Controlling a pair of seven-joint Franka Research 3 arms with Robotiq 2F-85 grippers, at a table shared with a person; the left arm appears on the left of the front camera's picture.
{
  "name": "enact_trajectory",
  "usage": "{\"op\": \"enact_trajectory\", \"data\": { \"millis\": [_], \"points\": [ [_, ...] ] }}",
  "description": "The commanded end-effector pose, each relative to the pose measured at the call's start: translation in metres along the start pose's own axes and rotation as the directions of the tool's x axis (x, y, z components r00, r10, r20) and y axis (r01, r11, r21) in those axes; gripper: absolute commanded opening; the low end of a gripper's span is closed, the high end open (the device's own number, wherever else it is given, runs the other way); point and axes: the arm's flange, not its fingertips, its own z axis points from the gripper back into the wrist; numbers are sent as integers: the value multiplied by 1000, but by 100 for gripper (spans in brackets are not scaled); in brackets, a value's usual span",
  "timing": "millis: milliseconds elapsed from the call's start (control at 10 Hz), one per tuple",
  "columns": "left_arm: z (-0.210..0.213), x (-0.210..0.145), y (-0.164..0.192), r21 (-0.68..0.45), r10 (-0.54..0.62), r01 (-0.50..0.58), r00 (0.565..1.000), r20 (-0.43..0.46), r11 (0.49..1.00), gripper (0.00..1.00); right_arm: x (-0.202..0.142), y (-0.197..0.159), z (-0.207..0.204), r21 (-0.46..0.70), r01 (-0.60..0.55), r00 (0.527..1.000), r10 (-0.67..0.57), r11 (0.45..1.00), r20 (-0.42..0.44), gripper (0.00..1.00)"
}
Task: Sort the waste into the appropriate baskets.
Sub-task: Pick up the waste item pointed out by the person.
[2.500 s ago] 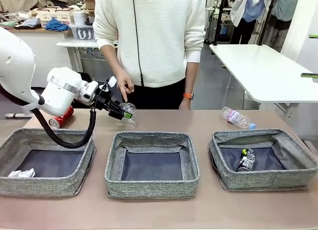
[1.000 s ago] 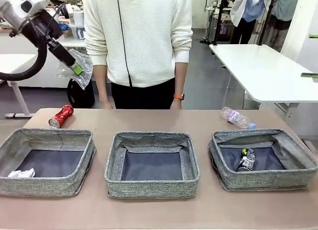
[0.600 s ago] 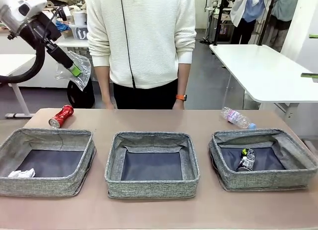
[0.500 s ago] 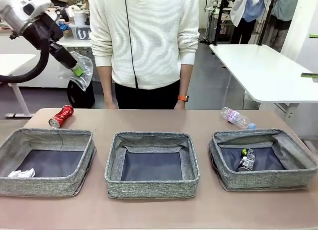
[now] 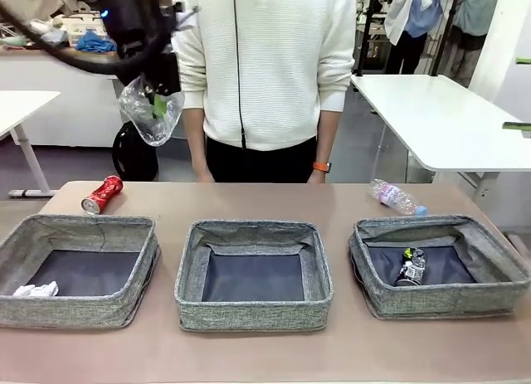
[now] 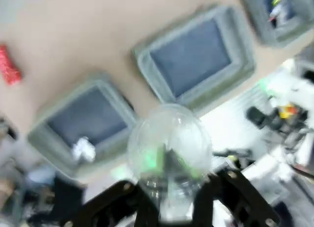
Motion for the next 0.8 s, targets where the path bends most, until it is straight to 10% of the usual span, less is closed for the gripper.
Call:
{"op": "enact_trajectory", "data": {
  "millis": [0,600,700],
  "points": [
    [28,53,-25,9,156,-159,959,-236,987,5,2,1,-2,25,-21,1000,21,999,-6,100],
    [-12,48,-50,67,187,-176,951,-246,982,5,2,1,-2,25,-21,1000,21,999,-6,100],
    [-16,31,-49,48,336,-334,940,-52,941,5,2,1,-2,25,-21,1000,21,999,-6,100]
  ]
}}
